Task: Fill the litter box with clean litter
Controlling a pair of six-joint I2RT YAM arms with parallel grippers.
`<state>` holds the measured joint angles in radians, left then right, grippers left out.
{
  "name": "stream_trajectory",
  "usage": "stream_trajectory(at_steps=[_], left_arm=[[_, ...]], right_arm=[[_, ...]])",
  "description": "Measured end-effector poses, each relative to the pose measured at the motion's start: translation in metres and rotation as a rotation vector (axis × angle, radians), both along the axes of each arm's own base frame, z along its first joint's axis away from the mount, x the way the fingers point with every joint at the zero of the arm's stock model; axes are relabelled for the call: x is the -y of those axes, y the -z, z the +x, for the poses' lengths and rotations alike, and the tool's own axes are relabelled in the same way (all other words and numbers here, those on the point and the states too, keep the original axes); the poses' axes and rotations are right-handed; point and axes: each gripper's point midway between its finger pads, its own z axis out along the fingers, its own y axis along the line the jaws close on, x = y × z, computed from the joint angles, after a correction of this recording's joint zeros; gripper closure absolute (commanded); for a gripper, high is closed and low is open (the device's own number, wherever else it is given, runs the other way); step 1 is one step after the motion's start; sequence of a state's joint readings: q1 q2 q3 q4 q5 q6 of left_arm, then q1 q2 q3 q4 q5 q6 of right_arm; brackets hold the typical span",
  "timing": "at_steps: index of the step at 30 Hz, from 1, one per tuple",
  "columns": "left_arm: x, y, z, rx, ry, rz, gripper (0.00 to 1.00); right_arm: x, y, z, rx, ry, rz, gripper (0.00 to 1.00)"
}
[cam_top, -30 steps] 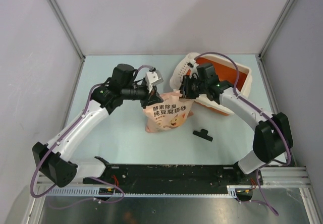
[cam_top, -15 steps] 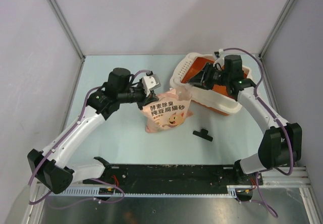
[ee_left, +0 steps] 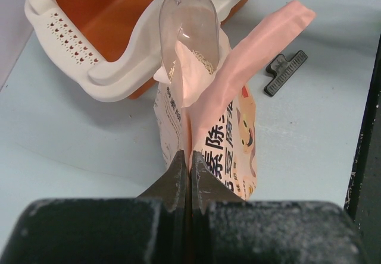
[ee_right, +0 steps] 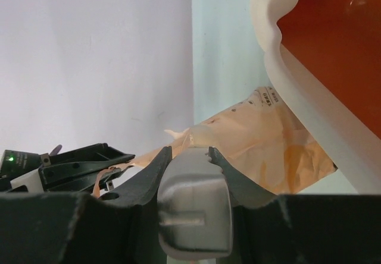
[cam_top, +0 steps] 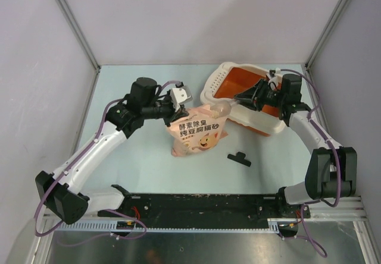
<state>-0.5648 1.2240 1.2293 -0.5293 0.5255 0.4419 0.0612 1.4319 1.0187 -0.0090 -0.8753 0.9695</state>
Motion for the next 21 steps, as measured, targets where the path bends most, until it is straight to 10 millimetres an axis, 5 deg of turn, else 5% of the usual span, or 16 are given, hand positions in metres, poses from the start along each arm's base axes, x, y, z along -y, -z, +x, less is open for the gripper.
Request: stream_trajectory(at_steps=[21], left_arm=[[-0.003, 0.001, 0.005, 0.043, -0.001, 0.031, 1.0]], right_arm=[[0.033, -0.027, -0.002, 0.091, -0.005, 0.076, 1.0]])
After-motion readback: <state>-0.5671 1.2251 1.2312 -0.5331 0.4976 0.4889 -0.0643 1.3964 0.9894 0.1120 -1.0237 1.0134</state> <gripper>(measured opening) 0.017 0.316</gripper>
